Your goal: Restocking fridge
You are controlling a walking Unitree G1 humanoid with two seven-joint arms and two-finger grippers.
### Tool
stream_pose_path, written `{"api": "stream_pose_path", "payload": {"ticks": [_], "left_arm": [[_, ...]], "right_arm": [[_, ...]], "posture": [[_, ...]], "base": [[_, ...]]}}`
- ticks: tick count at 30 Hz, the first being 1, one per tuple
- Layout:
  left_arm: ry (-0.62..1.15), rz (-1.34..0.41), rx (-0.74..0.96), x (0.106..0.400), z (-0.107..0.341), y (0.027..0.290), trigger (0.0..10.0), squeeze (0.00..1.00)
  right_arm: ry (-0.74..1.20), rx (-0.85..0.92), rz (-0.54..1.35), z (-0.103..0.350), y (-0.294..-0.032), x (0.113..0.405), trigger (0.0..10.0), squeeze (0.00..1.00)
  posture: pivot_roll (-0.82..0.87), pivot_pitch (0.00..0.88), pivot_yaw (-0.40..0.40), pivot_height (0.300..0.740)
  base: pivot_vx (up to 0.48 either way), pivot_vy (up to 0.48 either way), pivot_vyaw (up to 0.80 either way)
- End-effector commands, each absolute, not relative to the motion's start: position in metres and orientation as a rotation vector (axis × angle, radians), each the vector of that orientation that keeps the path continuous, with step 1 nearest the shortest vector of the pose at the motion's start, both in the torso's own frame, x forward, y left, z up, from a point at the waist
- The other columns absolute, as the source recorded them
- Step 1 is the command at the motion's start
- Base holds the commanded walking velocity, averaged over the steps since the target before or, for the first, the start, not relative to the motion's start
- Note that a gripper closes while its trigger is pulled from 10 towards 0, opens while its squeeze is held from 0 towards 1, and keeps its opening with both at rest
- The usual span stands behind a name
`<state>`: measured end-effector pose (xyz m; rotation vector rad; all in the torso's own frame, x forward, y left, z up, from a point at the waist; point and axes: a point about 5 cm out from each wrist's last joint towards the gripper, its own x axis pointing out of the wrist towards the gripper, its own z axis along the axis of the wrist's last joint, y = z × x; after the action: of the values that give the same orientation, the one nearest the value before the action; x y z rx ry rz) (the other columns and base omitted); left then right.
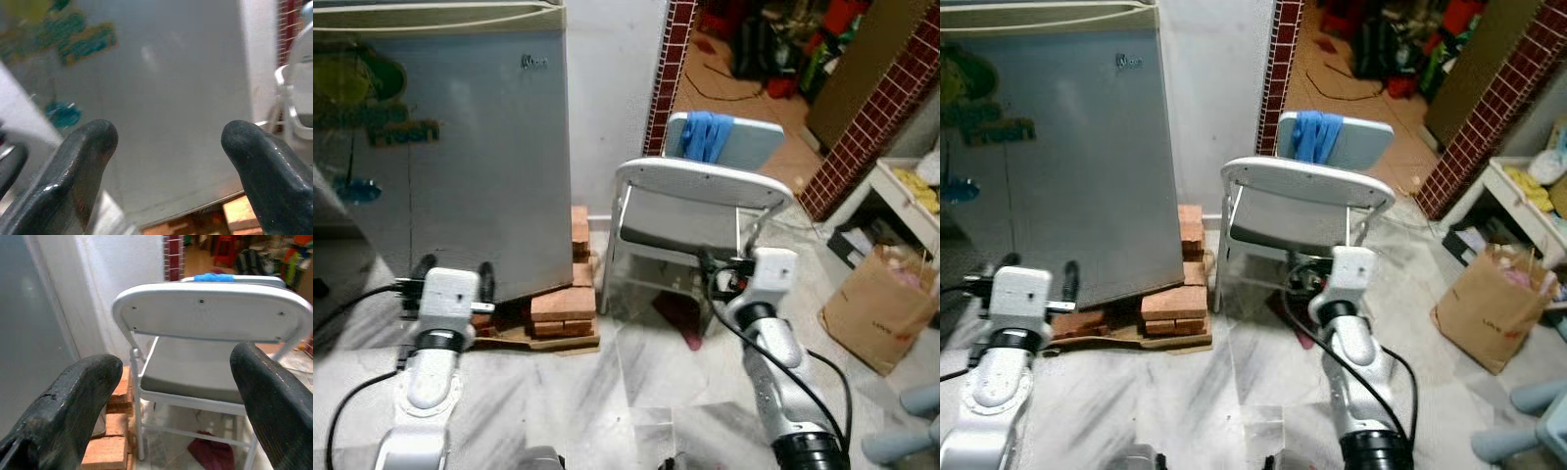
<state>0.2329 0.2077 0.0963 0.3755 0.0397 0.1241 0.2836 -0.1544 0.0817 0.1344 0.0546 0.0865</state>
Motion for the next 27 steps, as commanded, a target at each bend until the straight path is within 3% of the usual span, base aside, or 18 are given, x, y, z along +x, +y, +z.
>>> {"api": "stream_pose_path", "payload": {"ticks": [1,19,27], "left_arm": [[0.016,0.078,0.359,0.2374,0.0995,0.1944,10.0,0.0],[0.015,0.059,0.352,0.236,0.1005,0.1905,10.0,0.0],[0.013,0.034,0.356,0.2358,0.1006,0.1859,10.0,0.0]], "right_arm": [[0.055,0.118,0.031,0.0812,-0.1717,0.2821,10.0,0.0],[0.061,0.114,0.026,0.0806,-0.1727,0.2861,10.0,0.0],[0.058,0.113,0.028,0.0818,-0.1718,0.2887,10.0,0.0]], "posture": [[0.13,0.062,-0.042,0.74],[0.14,0.071,-0.052,0.74],[0.14,0.074,-0.052,0.74]], "base": [[0.0,0.48,-0.8],[0.0,0.48,-0.8],[0.0,0.478,-0.12]]}}
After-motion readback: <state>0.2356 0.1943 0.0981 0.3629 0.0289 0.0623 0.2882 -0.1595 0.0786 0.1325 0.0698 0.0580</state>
